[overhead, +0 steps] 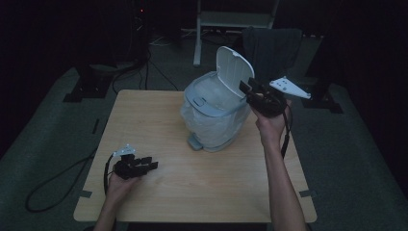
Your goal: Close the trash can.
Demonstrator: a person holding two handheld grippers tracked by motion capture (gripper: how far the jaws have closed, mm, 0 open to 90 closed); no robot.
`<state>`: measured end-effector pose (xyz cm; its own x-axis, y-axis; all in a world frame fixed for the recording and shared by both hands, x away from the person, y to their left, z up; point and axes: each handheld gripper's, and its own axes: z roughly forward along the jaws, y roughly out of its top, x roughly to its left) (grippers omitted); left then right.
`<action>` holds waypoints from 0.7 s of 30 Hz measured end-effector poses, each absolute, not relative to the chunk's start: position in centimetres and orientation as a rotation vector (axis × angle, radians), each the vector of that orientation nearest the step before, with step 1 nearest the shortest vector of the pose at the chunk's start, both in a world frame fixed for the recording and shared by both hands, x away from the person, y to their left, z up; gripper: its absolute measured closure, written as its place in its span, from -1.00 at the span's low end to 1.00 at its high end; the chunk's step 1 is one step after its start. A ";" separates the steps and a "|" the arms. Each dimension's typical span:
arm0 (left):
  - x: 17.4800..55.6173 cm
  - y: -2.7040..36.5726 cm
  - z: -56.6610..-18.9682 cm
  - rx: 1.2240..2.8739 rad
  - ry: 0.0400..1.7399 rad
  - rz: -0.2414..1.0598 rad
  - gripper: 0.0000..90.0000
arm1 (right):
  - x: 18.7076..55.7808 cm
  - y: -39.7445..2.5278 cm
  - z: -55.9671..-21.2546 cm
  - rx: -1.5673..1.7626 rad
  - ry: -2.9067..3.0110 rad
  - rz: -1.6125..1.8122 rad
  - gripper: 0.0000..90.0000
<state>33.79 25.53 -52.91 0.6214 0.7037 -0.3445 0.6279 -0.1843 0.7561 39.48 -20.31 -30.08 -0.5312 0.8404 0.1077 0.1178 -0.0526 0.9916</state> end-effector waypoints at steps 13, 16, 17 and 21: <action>33.5 25.9 -52.9 1.875 1.072 0.108 0.16 | 39.4 -22.0 -30.0 1.080 1.586 1.658 0.62; 33.5 25.9 -52.9 1.872 1.072 0.110 0.16 | 39.6 -22.3 -30.1 1.124 1.557 1.615 0.90; 33.6 25.8 -52.9 1.873 1.072 0.109 0.16 | 39.7 -22.4 -30.1 1.141 1.550 1.603 0.93; 33.6 25.8 -52.9 1.875 1.072 0.109 0.16 | 40.3 -22.5 -30.5 1.189 1.543 1.563 0.99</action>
